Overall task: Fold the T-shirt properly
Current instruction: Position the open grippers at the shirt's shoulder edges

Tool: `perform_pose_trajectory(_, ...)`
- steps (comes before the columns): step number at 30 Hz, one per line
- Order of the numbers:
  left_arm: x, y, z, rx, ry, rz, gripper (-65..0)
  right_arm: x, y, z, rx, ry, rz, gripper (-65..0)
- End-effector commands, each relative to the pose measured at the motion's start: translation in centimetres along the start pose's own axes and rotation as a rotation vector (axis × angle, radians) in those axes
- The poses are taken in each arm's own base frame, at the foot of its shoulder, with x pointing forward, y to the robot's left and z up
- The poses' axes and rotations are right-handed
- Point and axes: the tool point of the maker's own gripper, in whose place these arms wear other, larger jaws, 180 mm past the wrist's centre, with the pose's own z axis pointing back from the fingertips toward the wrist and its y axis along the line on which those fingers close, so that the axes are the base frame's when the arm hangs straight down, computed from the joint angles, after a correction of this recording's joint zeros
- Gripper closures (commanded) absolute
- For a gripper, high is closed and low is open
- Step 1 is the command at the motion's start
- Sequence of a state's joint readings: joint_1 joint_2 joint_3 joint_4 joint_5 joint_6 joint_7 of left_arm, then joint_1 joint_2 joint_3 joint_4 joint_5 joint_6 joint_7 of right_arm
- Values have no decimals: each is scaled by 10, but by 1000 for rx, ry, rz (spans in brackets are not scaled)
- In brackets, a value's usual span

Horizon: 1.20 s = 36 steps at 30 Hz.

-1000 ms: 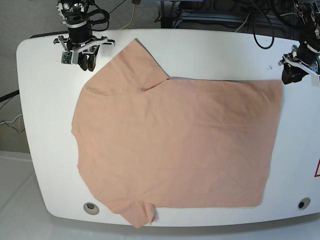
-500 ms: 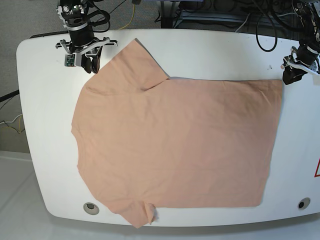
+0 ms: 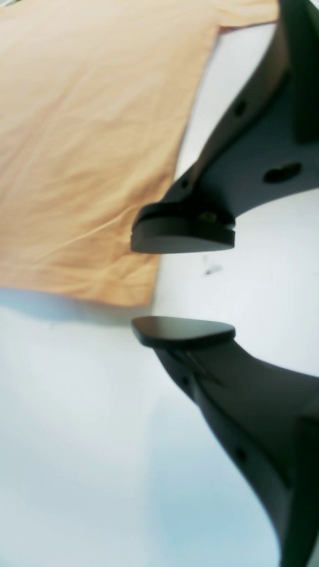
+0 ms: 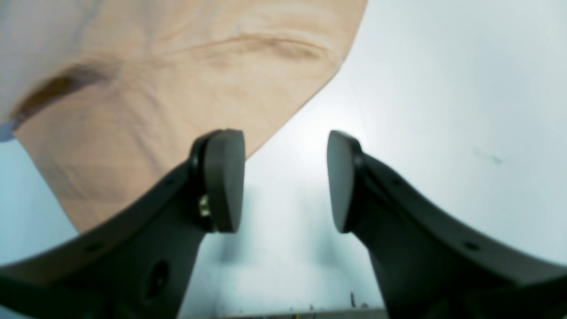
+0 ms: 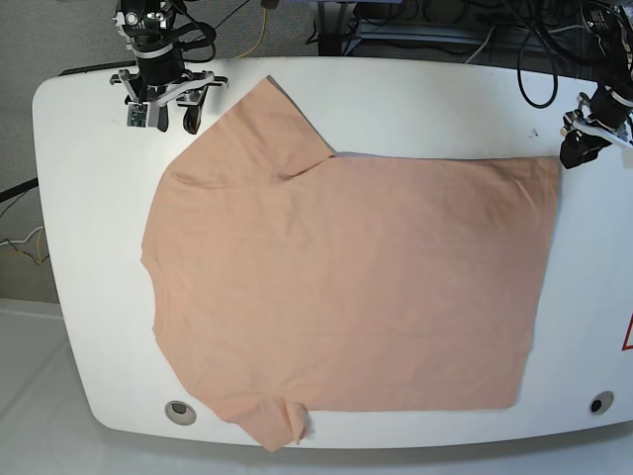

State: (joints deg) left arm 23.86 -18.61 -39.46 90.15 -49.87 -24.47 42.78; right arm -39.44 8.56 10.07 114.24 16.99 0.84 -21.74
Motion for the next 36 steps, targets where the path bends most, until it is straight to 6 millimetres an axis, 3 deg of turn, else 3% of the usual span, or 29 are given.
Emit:
perform_pose_trajectory(1, 12, 0, 3, -9, -34, -3, -225, 3, -2, 3, 0, -13, -6, -302)
perform_pose_trajectory(11, 5, 8, 0, 26, -11, 26, -235, -7, 5, 4, 22, 13, -40, -309)
perform_pose_trajectory(13, 6, 5, 0, 17, -7, 12, -257, 3, 5, 3, 30, -12, -36, -302)
perform_pose_trajectory(21, 5, 4, 0, 11, -9, 11, -334, 5, 5, 4, 31, -19, -36, -297)
perform_pose_trajectory(36, -2, 11, -7, 14, 5, 59, -224, 5, 4, -1, 16, -8, -14, -300)
